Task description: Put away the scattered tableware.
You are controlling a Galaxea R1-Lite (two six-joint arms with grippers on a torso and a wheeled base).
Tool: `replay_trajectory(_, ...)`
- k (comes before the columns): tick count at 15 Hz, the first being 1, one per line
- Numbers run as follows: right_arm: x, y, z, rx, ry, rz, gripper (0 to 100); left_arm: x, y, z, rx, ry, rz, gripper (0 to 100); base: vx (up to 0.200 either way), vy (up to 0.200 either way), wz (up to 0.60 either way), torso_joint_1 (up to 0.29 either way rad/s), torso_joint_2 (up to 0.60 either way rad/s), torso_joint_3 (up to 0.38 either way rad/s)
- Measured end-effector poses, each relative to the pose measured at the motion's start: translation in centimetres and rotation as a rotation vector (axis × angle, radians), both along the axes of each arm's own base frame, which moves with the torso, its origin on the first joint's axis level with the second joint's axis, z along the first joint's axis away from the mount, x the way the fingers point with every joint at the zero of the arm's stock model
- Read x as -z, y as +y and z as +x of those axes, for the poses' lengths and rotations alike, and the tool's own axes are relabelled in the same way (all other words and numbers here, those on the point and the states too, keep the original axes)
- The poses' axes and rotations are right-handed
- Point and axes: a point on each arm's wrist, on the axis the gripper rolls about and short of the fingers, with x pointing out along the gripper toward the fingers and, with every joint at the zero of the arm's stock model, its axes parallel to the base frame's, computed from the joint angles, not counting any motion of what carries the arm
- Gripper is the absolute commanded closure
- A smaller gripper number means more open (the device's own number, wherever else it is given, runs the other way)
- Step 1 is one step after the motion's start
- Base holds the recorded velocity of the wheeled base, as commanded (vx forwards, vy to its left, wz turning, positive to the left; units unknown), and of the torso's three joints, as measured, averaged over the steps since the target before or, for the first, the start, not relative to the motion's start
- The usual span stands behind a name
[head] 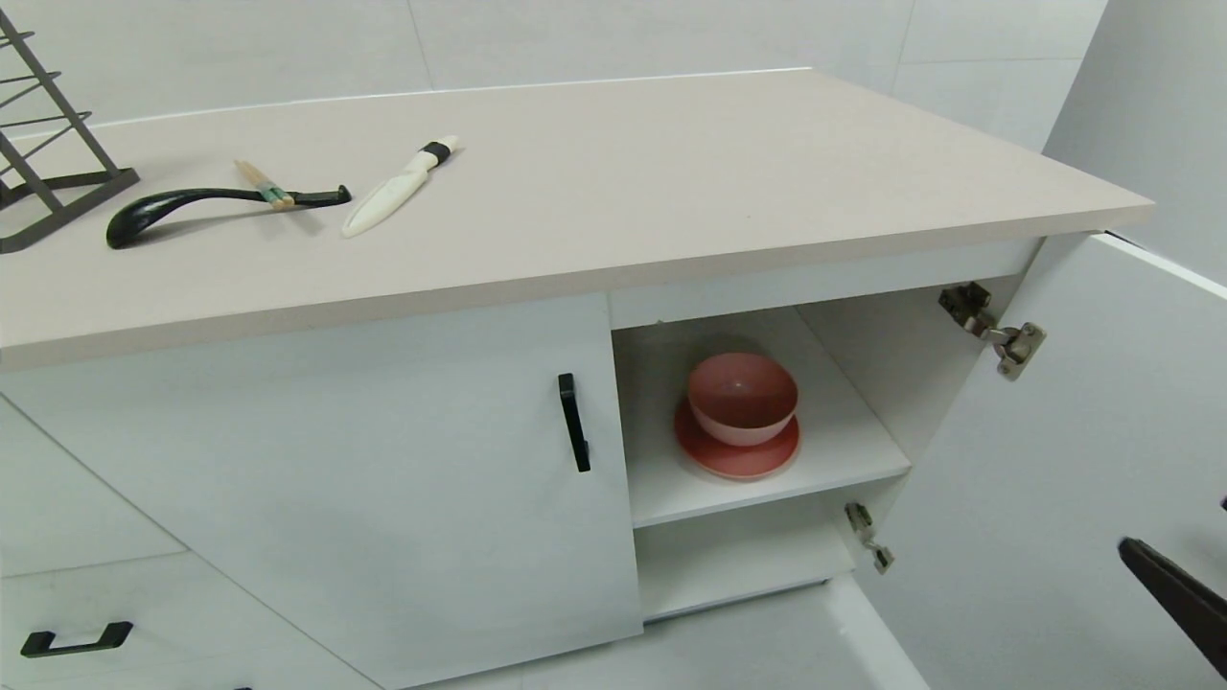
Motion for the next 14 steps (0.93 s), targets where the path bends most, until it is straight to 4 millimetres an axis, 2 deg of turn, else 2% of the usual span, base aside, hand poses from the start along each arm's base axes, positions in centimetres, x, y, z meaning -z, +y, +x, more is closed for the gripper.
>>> replay_trajectory(3,1.8,-1.3,-5.0,0.053,-0.050,0.048,0,0.0,0.0,0.0,0.001,0.002,0.003,0,0.000,0.000,0.00,0.000,0.00,0.000)
replay_trajectory(5,4.8,-1.7,-6.8,0.101,0.081,0.022,0,0.0,0.0,0.0,0.000,0.002,0.002,0,0.000,0.000,0.00,0.000,0.00,0.000)
replay_trajectory(7,6.8,-1.9,-7.6,0.147,0.181,-0.027,0,0.0,0.0,0.0,0.000,0.002,0.002,0,0.000,0.000,0.00,0.000,0.00,0.000)
replay_trajectory(14,6.9,-1.6,-8.2,0.289,0.114,-0.061,0,0.0,0.0,0.0,0.000,0.001,0.005,0,0.000,0.000,0.00,0.000,0.00,0.000)
